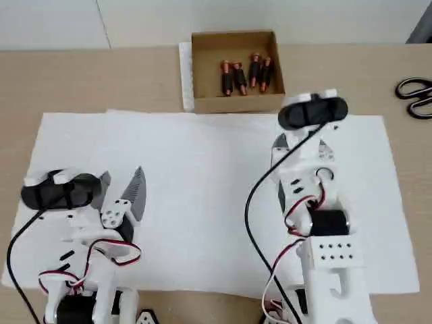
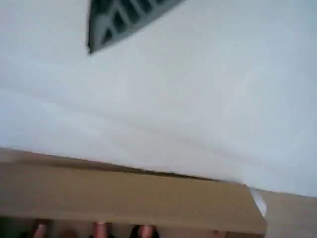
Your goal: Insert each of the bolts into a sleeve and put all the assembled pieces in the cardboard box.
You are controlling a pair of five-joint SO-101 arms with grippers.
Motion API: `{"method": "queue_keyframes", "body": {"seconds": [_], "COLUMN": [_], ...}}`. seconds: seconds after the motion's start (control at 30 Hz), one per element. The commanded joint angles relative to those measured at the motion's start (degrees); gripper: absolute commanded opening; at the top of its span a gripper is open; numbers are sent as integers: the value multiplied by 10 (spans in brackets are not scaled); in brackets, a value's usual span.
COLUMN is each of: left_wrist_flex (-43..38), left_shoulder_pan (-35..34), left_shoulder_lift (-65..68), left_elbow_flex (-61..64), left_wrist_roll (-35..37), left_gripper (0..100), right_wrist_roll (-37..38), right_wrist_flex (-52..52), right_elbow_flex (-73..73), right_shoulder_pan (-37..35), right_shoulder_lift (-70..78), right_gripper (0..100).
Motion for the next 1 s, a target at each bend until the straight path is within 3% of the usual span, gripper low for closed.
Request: {"method": "queue_keyframes", "body": {"seconds": [0.0, 0.17, 0.5, 0.97], "left_wrist_flex": [-16, -58, -65, -64], "left_shoulder_pan": [10, 10, 11, 13], "left_shoulder_lift": [-6, -6, -6, -6], "left_elbow_flex": [31, 72, 110, 175], "left_wrist_roll": [-1, -1, 0, 0], "left_gripper": [207, 207, 207, 207], "right_wrist_roll": [2, 2, 3, 3], "right_wrist_flex": [-93, -191, -393, -380], "right_elbow_flex": [78, 175, 333, 356], "right_shoulder_pan": [-1, -1, -4, -5], "right_shoulder_lift": [-36, -64, -92, -88], "right_gripper": [179, 179, 179, 179]}}
